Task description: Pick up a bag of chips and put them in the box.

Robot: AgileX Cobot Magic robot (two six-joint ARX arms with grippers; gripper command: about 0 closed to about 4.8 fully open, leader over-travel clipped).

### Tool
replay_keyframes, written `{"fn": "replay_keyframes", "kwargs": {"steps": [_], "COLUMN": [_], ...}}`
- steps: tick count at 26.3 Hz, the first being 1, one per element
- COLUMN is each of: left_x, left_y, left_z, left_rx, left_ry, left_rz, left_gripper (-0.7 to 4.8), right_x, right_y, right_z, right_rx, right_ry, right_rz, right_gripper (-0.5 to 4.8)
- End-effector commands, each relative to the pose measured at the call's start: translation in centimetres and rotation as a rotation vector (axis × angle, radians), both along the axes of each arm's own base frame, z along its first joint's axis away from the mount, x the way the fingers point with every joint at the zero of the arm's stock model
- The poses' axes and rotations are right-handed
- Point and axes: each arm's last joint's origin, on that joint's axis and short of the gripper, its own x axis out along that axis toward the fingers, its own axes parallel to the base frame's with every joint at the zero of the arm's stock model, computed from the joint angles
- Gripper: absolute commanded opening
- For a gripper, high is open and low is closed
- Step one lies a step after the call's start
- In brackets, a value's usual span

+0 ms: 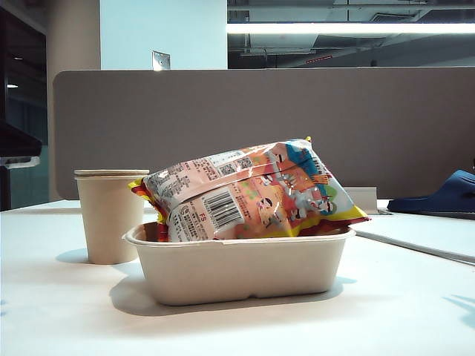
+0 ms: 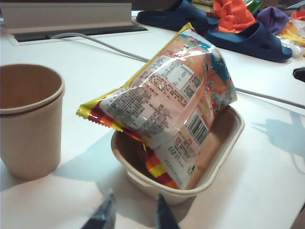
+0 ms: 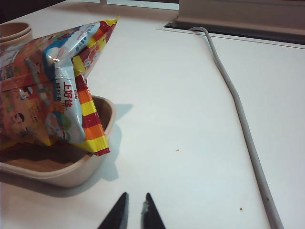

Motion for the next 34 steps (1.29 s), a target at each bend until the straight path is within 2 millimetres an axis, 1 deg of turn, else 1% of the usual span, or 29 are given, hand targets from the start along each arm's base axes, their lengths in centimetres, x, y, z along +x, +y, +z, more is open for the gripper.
{"fn": "replay_keyframes", "kwargs": {"steps": [1,9,17,22,34], "left_x": [0.03,0.05,0.06,0.14,0.14], "left_y": [-0.02,-0.03,-0.03,0.07,0.06], "left_z": [0.06,-0.45,-0.44,-0.46,-0.45], "left_rx": [-0.001,0.013,0.012,0.017,0.018], "left_ry": [-0.016,0.004,0.003,0.002,-0.001], "left_rz": [0.001,0.0,0.002,0.047,0.045], "left_gripper": [1.1,1.11,1.11,1.11,1.11], "right_x": [0.01,0.01,0.04,0.04,0.04], "right_y": [0.0,0.0,0.01,0.01,0.0], "right_z": [0.06,0.05,-0.01,-0.01,0.04], "right_rx": [-0.008,-0.017,-0.045,-0.043,-0.02], "right_ry": [-0.012,-0.017,-0.024,-0.023,-0.016], "right_rz": [0.0,0.0,0.006,0.003,-0.001], "right_gripper": [0.43,0.43,0.43,0.44,0.44]}}
